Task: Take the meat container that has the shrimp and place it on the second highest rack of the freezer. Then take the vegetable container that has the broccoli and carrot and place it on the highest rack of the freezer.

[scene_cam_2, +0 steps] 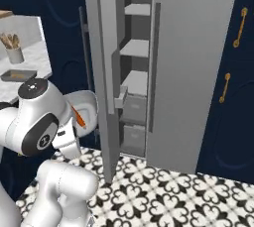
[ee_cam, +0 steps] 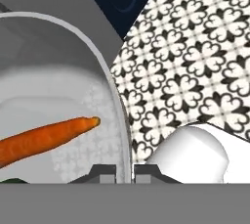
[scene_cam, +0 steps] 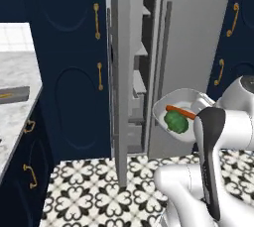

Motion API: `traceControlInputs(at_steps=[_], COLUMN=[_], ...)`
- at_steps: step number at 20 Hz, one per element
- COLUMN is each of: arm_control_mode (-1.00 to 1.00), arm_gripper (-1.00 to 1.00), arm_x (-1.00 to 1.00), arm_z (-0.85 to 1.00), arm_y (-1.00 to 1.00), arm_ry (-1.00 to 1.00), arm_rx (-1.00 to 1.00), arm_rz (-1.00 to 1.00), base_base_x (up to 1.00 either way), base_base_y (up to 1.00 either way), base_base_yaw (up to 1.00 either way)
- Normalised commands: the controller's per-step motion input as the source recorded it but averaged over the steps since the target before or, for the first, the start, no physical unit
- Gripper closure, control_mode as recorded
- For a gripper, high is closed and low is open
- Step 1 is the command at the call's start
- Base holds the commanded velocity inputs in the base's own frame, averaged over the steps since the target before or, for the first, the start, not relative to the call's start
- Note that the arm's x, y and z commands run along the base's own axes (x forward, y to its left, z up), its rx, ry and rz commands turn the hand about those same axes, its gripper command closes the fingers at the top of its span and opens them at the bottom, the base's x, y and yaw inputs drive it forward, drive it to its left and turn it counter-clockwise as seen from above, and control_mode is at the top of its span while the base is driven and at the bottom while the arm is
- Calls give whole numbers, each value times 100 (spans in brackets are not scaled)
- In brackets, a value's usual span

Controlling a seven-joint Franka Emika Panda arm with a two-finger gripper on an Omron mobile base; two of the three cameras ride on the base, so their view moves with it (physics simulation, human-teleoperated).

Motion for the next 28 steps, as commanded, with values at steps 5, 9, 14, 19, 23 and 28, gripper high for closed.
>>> traceControlInputs(at_steps=[5,9,14,19,23,28], arm_control_mode=[100,100,100,100,100,100], arm_gripper=[100,100,100,100,100,100], arm_x=[0,0,0,0,0,0], arm_z=[0,0,0,0,0,0], arm_y=[0,0,0,0,0,0], arm_ry=[0,0,0,0,0,0], arm_rx=[0,0,0,0,0,0], arm_rz=[0,0,0,0,0,0], base_base_x=[90,100,59,59,89,31], base_base_y=[-35,-24,-54,-50,-11,6], base_base_yaw=[-29,-6,0,0,0,0])
